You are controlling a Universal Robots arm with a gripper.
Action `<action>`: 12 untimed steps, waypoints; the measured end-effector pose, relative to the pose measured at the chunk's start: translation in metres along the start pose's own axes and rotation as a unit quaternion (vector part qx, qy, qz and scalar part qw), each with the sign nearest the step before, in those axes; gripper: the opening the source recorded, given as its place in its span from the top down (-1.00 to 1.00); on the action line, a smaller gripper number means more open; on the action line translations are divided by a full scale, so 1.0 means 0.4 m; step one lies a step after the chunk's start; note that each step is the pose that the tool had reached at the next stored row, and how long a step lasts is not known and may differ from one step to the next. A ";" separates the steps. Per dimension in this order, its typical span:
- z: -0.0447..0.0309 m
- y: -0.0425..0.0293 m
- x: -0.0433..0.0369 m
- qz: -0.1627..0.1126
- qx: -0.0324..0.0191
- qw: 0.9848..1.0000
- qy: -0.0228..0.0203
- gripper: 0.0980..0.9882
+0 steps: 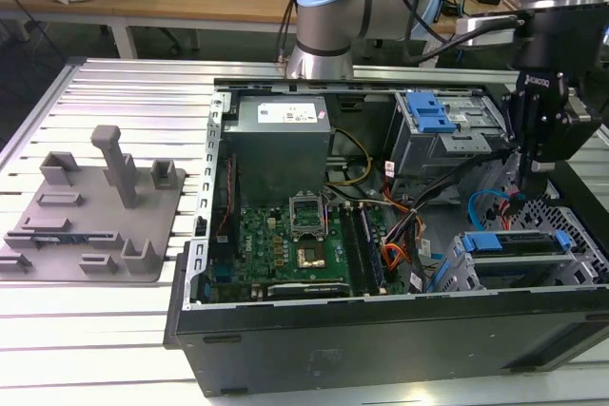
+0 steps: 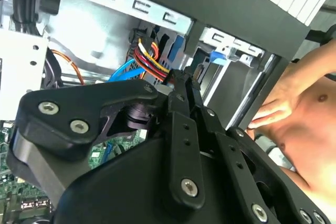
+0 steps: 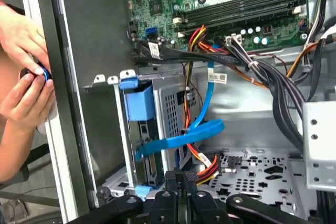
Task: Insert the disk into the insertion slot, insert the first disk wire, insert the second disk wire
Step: 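Insert the first disk wire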
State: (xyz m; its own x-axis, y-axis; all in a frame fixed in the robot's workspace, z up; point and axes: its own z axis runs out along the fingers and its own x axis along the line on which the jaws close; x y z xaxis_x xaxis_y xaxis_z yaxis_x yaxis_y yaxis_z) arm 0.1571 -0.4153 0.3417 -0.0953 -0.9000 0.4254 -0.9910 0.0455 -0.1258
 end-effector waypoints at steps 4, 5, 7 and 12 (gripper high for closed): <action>0.002 -0.003 0.002 -0.001 -0.009 1.000 -0.012 0.85; 0.002 -0.003 0.004 0.000 -0.010 1.000 -0.016 0.85; 0.004 -0.004 0.007 0.001 -0.013 1.000 -0.021 0.85; 0.011 -0.004 0.021 0.003 -0.028 0.998 -0.049 0.85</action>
State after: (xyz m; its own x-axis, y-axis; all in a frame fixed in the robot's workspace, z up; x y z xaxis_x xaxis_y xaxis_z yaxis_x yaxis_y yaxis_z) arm 0.1584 -0.4249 0.3417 -0.0942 -0.9377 0.3344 -0.9944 0.0724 -0.0770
